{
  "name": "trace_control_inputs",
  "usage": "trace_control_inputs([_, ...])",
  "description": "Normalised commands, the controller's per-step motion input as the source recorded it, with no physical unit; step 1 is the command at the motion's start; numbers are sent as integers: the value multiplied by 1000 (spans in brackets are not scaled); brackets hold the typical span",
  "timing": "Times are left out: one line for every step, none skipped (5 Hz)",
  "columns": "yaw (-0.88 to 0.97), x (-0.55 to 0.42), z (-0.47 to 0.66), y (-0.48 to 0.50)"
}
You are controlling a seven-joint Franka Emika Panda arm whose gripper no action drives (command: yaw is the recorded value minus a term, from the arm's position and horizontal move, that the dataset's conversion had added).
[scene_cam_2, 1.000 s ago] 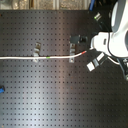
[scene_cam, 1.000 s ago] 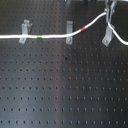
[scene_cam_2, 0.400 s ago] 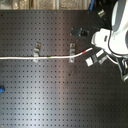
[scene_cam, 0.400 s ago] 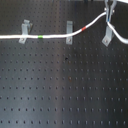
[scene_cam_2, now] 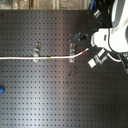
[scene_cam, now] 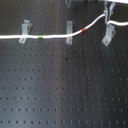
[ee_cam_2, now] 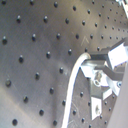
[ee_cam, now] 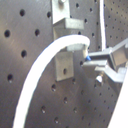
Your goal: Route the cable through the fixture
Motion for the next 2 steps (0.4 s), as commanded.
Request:
trace_control_inputs([0,63,-3,110])
trace_control_inputs([0,14,-3,145])
